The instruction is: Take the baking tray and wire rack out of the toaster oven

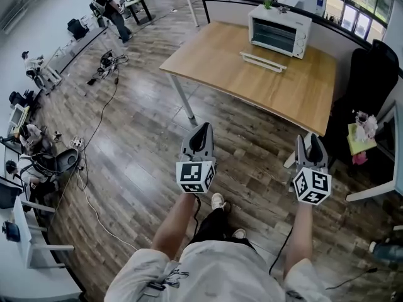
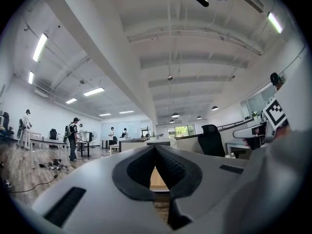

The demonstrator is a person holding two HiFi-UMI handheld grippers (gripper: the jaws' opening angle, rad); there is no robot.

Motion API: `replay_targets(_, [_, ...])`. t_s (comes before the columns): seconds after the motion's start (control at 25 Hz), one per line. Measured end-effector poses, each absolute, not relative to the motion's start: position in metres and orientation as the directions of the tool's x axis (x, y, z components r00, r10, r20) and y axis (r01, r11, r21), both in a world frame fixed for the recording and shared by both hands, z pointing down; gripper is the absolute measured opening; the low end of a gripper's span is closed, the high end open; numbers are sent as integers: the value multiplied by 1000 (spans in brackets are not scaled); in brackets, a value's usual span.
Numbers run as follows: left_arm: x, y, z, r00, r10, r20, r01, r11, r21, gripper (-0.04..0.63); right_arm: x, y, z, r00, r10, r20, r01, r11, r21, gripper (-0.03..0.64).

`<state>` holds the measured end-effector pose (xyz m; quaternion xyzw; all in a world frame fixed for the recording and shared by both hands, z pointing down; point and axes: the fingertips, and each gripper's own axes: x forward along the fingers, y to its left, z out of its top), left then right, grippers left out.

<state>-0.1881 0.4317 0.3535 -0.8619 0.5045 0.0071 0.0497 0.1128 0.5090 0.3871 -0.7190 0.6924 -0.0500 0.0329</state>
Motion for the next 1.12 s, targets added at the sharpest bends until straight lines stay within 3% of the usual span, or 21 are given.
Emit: replay_targets(1.12, [-283,163,362,455,-885,-98,-890,-451,-59,15,22,240,378,18,-998,67,-997,-23,-70,212])
